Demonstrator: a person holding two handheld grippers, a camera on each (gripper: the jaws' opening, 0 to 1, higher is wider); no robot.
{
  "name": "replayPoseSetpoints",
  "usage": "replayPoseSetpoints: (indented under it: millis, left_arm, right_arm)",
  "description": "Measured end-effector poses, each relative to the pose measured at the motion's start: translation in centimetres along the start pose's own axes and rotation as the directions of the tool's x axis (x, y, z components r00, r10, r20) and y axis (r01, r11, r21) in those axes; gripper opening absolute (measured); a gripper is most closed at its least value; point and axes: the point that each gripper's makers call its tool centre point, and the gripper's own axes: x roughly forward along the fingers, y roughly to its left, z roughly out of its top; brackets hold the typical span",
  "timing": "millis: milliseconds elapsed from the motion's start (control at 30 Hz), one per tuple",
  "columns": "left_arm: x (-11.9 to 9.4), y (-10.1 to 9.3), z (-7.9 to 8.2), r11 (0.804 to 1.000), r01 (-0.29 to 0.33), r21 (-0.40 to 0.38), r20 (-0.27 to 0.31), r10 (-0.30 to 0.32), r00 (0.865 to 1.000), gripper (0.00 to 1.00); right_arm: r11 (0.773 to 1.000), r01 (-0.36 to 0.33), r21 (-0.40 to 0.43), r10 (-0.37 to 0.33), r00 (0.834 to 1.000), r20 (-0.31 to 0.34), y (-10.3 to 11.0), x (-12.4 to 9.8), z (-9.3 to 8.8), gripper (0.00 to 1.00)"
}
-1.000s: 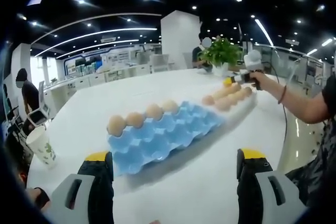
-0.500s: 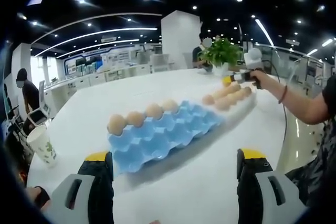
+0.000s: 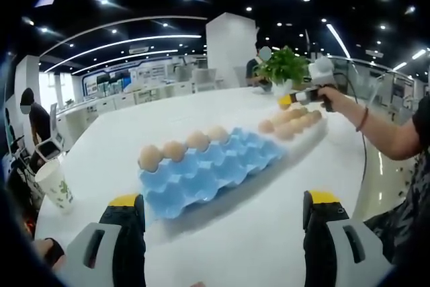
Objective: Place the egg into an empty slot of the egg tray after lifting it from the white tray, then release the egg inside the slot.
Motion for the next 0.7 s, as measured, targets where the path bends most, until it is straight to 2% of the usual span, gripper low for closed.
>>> replayPoseSetpoints:
  millis: [700]
  left_arm:
    - [-0.2, 0.1, 0.1, 1.000, -0.007, 0.006, -0.003, 0.007, 1.000, 1.00]
  right_arm:
    - [0.993, -0.120, 0.005, 0.120, 0.993, 0.003, 6.1, 1.9, 0.4, 0.27]
